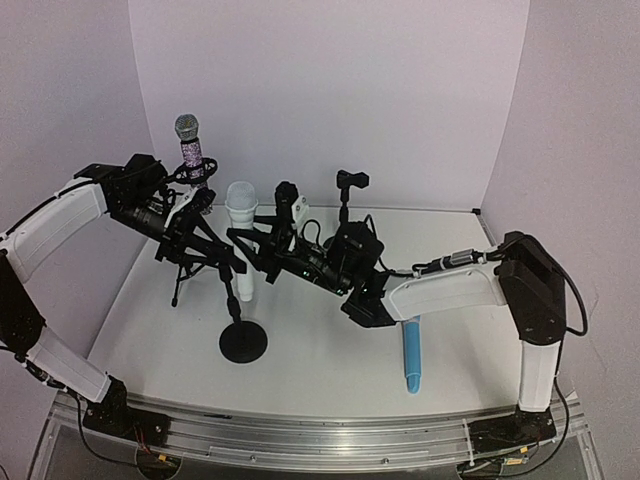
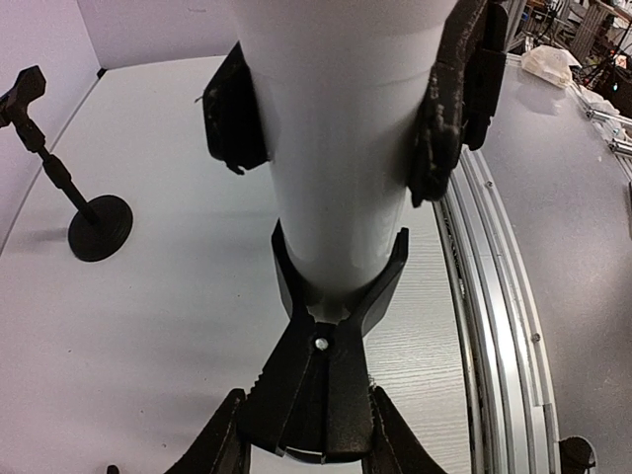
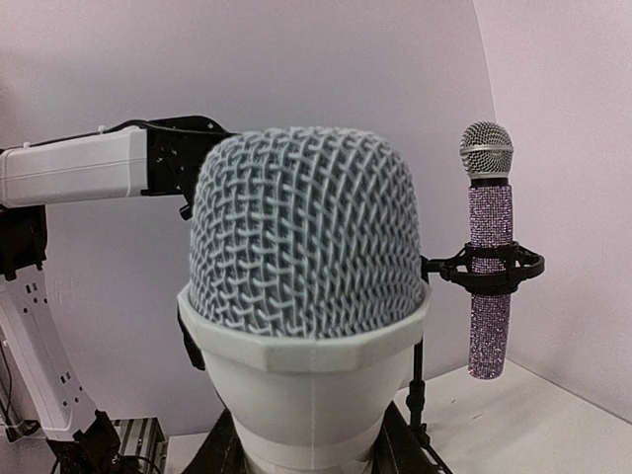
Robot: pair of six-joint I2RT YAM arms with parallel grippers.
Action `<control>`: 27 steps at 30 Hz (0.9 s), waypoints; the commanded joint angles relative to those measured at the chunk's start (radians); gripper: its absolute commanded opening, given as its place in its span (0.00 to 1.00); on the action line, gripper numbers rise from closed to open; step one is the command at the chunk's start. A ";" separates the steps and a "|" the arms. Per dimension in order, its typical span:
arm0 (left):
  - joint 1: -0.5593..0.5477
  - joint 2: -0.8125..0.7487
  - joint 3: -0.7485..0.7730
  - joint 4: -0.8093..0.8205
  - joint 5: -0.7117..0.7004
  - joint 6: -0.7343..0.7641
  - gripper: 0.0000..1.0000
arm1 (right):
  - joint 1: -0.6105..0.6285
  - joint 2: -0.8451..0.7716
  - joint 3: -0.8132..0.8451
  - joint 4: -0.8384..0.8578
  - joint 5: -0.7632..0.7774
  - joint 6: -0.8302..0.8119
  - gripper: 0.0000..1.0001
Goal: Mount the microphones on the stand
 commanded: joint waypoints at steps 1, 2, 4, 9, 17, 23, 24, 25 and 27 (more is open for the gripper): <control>-0.015 -0.016 -0.005 0.033 0.005 -0.010 0.00 | 0.004 0.071 0.053 0.083 0.001 0.020 0.00; -0.015 -0.015 -0.001 0.036 0.004 -0.015 0.00 | 0.005 0.081 0.059 0.085 -0.003 0.023 0.00; -0.015 -0.011 0.007 0.041 0.000 -0.022 0.00 | 0.008 0.089 0.057 0.088 0.001 0.027 0.00; -0.033 -0.019 -0.003 0.048 -0.009 -0.030 0.00 | 0.012 0.085 0.021 0.088 0.014 0.024 0.00; -0.043 -0.062 -0.036 0.052 -0.003 0.012 0.05 | 0.012 0.010 -0.066 0.069 0.019 -0.012 0.14; -0.042 -0.060 -0.042 0.062 0.000 0.005 0.00 | 0.012 -0.030 -0.089 0.038 0.033 -0.037 0.63; -0.042 -0.060 -0.042 0.060 0.000 0.007 0.00 | 0.012 -0.037 -0.091 0.034 0.039 -0.043 0.64; -0.042 -0.061 -0.044 0.060 0.000 0.007 0.00 | 0.013 -0.044 -0.093 0.030 0.046 -0.050 0.63; -0.042 -0.061 -0.047 0.062 0.000 0.009 0.00 | 0.013 -0.055 -0.095 0.022 0.079 -0.065 0.31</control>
